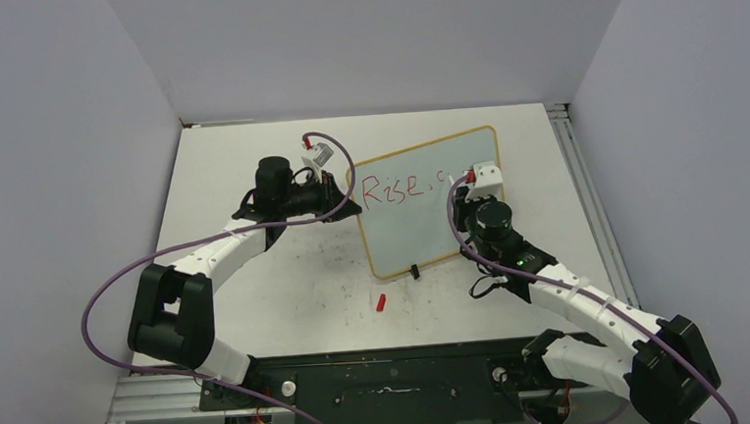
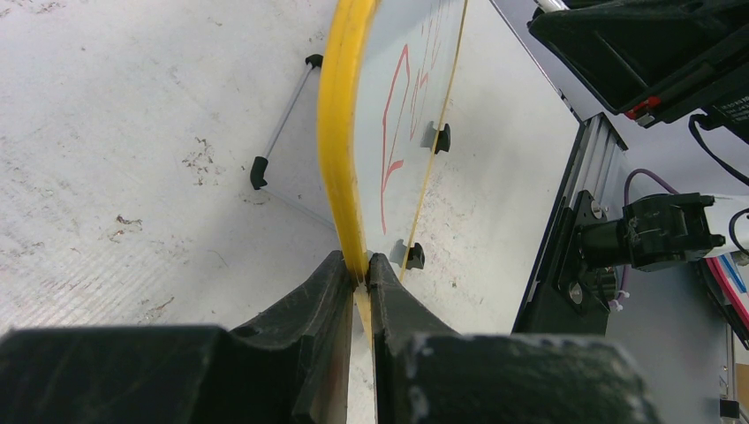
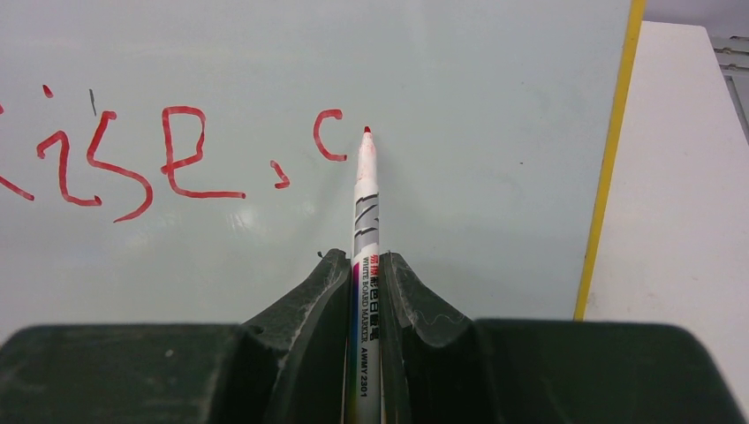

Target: Write a sentence on the whiteboard

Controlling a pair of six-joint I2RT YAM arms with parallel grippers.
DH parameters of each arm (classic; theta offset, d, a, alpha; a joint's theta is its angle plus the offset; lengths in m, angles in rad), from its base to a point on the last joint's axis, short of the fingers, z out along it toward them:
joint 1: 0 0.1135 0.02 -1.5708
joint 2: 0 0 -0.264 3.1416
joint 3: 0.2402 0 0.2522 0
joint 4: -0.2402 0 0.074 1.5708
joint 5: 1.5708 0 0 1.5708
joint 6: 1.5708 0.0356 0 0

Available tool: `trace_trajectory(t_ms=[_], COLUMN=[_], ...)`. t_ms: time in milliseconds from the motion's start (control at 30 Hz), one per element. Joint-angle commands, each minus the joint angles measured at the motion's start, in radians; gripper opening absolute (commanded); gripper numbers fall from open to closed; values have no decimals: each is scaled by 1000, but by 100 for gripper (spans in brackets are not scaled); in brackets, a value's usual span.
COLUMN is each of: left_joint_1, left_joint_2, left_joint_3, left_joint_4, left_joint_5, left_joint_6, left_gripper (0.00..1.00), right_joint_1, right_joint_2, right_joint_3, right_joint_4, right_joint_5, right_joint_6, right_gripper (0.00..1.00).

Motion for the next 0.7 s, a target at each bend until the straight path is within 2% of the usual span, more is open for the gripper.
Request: trace_trajectory(t_ms=[0, 667], left_joint_1=[-3, -3], left_joint_2=[-31, -32], left_joint_3=[44, 46], left_joint_4=[6, 4], left_joint_5=[7, 7], left_joint_6=[27, 29], left_gripper=[0, 0], right_joint_1=[-17, -76], right_joint_2=[24, 90], right_joint_3=[54, 75], right_joint_4=[62, 98], right_joint_5=[8, -64], right_joint_6=[-19, -31], right_gripper=[5, 5])
